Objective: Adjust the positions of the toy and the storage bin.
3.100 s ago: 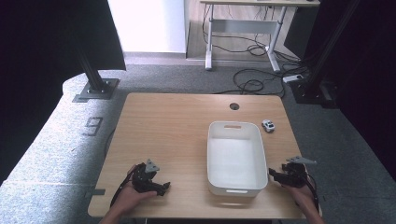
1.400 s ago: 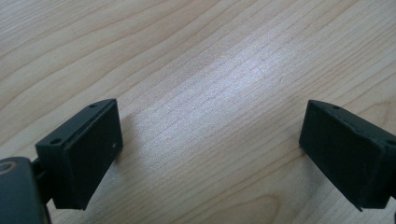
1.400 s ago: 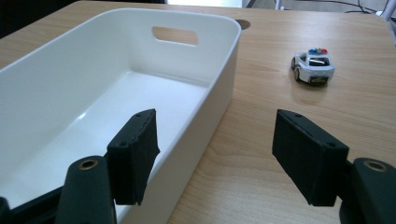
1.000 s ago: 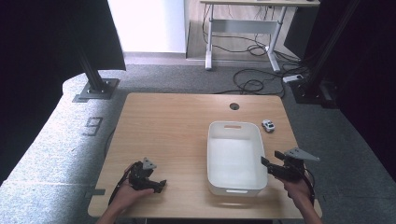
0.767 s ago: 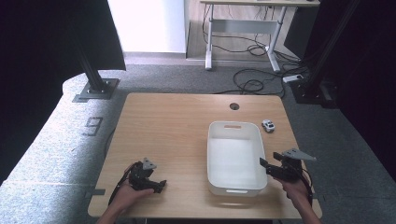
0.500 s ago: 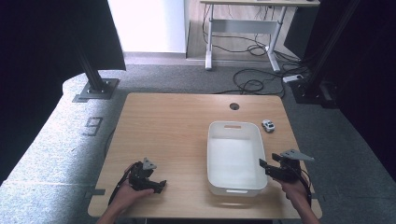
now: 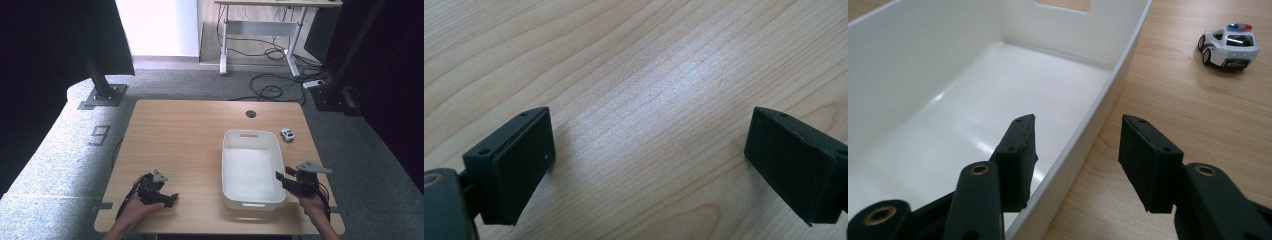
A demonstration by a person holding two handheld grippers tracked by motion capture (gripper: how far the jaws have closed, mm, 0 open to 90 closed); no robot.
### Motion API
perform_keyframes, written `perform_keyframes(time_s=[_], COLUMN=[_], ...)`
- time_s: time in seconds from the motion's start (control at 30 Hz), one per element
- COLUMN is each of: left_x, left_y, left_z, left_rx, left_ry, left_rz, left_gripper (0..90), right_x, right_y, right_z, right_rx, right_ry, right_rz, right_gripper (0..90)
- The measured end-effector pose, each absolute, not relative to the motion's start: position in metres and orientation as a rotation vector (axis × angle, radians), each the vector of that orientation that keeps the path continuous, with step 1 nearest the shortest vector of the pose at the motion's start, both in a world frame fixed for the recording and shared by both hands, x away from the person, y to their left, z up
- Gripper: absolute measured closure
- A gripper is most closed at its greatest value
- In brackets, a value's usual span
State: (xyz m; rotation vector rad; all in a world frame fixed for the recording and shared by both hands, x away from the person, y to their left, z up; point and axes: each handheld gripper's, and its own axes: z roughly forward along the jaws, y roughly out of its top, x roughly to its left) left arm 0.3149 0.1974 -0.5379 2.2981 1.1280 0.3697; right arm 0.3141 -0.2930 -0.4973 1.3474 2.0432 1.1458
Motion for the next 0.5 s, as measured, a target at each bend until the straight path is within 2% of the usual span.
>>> perform_keyframes(time_s=[0.13,0.17,0.23,0.5], left_x=[0.3149,0.3149,0.3149,0.3150], left_y=[0.1975,0.1975,0.1975,0.1977], left_z=[-0.5379,-0.5379,-0.5379,-0.5380], left_rx=[2.299,2.298,2.298,2.298], left_ry=[1.128,1.128,1.129,1.128], left_rz=[0.370,0.369,0.368,0.367], left_gripper=[6.2,6.2,6.2,6.1], right_x=[0.3142,0.3139,0.3135,0.3159], right_y=[-0.2905,-0.2884,-0.2870,-0.2893], right_z=[-0.4979,-0.4974,-0.4970,-0.4973], right_rx=[1.356,1.349,1.343,1.405], right_ry=[2.045,2.045,2.043,1.971], right_rz=[1.133,1.125,1.121,1.116], right_gripper=[55.6,60.3,64.2,71.2])
